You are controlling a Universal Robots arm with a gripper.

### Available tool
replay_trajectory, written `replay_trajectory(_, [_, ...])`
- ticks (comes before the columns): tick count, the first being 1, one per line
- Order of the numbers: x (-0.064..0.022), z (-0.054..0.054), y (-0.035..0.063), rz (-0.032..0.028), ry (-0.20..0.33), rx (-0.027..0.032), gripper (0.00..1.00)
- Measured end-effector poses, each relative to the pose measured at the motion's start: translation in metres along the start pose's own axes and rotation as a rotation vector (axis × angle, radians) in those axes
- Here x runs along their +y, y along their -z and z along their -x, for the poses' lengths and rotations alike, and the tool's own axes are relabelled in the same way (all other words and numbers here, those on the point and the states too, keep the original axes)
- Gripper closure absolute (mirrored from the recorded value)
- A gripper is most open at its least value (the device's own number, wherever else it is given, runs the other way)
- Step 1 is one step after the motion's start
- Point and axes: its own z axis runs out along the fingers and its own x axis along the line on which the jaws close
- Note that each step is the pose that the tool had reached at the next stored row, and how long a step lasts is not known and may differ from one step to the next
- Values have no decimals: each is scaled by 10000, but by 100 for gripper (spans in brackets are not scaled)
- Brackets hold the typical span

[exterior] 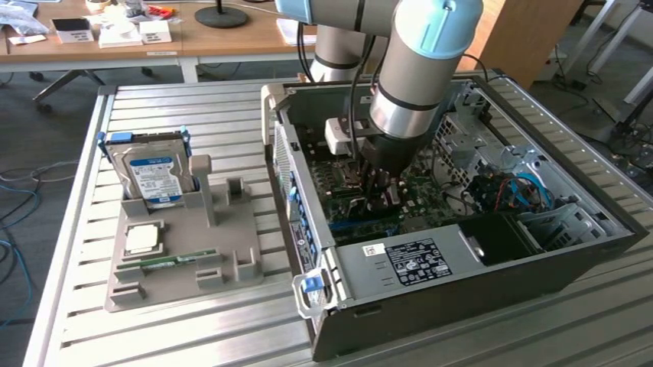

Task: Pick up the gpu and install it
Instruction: 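Insert the gpu into the slot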

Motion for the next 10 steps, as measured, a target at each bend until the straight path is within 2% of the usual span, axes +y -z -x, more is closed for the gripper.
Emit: replay_trajectory(10, [-1,-1,-22,0,1,1,73])
